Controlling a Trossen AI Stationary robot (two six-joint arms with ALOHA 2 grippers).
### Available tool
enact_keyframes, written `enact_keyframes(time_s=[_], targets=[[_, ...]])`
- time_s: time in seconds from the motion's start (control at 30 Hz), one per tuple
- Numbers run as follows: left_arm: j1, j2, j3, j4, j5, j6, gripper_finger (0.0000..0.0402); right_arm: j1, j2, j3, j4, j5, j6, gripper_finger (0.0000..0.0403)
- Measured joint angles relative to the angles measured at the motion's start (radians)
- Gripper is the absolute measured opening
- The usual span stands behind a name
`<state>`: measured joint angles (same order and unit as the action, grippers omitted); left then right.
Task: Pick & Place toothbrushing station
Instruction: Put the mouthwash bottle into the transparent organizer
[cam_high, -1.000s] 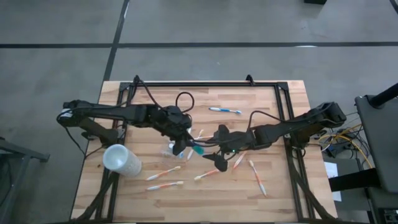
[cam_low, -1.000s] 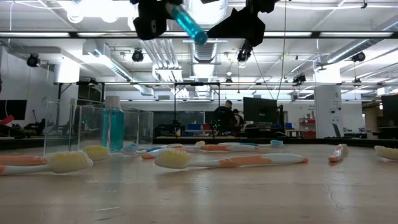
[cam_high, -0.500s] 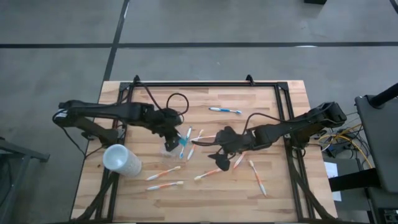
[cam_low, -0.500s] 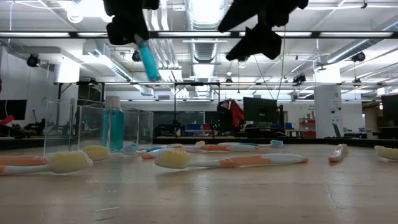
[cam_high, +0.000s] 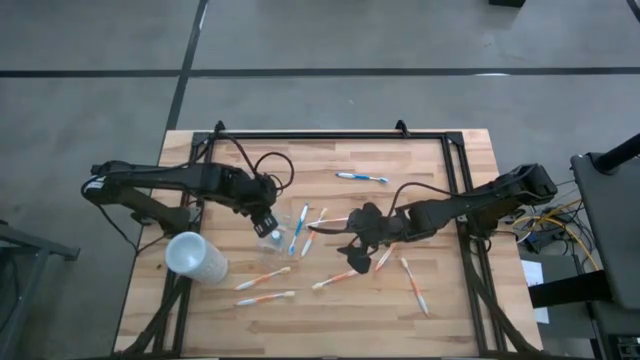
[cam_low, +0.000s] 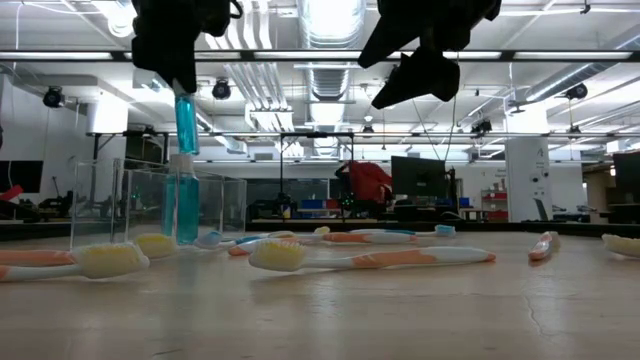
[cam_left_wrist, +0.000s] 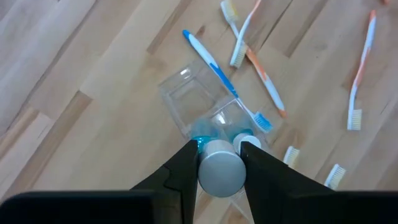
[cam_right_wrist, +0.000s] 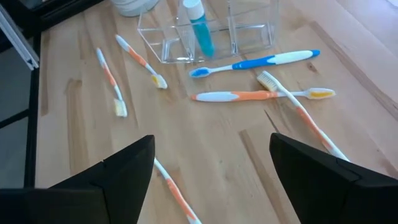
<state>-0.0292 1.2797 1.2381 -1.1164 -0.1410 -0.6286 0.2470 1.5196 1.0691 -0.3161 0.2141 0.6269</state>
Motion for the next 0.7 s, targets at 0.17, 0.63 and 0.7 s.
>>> enact_keyframes(time_s=[0.17,0.63,0.7], targets=[[0.000,0.000,-0.002,0.000,-0.025,-0.009,0.0108,0.000,0.000,-0.004,0.000,0.024,0.002,0.0307],[-0.002,0.003,-0.149,0.108,0.064,-0.070,0.0108,-0.008,0.001,-0.033,0.000,0.079,0.002,0.0300],[-0.002,0.000,-0.163,0.123,0.068,-0.072,0.0108,-0.010,0.001,-0.039,0.003,0.078,0.002,0.0303]])
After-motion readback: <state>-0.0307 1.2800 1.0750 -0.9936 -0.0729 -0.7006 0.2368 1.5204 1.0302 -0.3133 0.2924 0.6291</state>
